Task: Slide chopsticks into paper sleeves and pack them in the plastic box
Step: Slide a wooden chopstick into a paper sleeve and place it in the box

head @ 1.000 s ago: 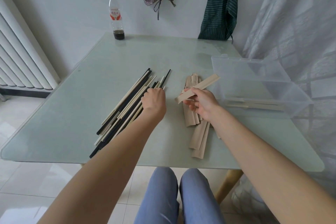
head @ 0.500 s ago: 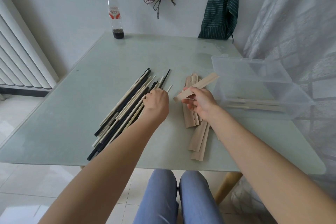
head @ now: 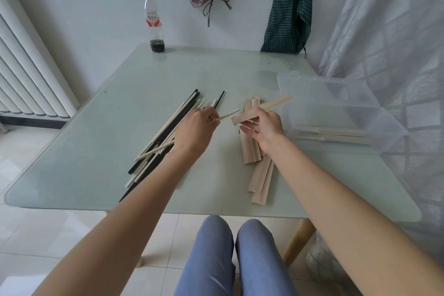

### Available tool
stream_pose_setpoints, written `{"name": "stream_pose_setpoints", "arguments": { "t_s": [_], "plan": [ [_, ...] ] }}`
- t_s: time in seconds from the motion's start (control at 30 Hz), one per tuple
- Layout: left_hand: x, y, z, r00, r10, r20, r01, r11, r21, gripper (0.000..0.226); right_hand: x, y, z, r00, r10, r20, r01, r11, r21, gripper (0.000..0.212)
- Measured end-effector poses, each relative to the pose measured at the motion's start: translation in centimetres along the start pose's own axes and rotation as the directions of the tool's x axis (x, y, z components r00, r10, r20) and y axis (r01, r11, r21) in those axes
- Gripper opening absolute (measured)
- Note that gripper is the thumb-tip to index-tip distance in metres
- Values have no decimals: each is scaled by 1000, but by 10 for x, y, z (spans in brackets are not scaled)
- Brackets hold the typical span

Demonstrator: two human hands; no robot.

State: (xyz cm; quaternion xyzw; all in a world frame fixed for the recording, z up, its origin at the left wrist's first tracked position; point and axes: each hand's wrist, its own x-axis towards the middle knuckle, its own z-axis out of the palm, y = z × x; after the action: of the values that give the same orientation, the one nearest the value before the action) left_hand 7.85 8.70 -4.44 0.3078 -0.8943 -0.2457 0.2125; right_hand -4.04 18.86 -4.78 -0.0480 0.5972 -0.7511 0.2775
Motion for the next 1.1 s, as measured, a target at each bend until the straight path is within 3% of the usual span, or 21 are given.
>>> {"name": "stream_pose_setpoints", "arguments": {
  "t_s": [0.27,0.5,0.73,0.9,0.97,1.1],
  "plan": [
    [-7,6,1,1000,-3,-26,4,1000,20,18,-5,0,-2,999,-33,33,30,998,64,21],
    [-2,8,7,999,-38,33,44,980,-194,21,-17,3,0,985,-53,165,53,999,7,14],
    [-2,-10,3,994,-50,98,79,941,-328,19,-16,-9,-5,993,-116,26,112,987,118,9],
    [-4,-2,4,998,-45,40,58,901,-431,15,-22,1,6,990,-88,107,80,994,79,10],
    [-2,3,5,998,-43,40,56,900,-432,17,-24,5,10,988,-82,132,76,996,46,9],
    [-1,-8,2,993,-91,70,110,936,-336,21,-21,-4,6,995,-94,39,90,991,96,9]
  ]
}}
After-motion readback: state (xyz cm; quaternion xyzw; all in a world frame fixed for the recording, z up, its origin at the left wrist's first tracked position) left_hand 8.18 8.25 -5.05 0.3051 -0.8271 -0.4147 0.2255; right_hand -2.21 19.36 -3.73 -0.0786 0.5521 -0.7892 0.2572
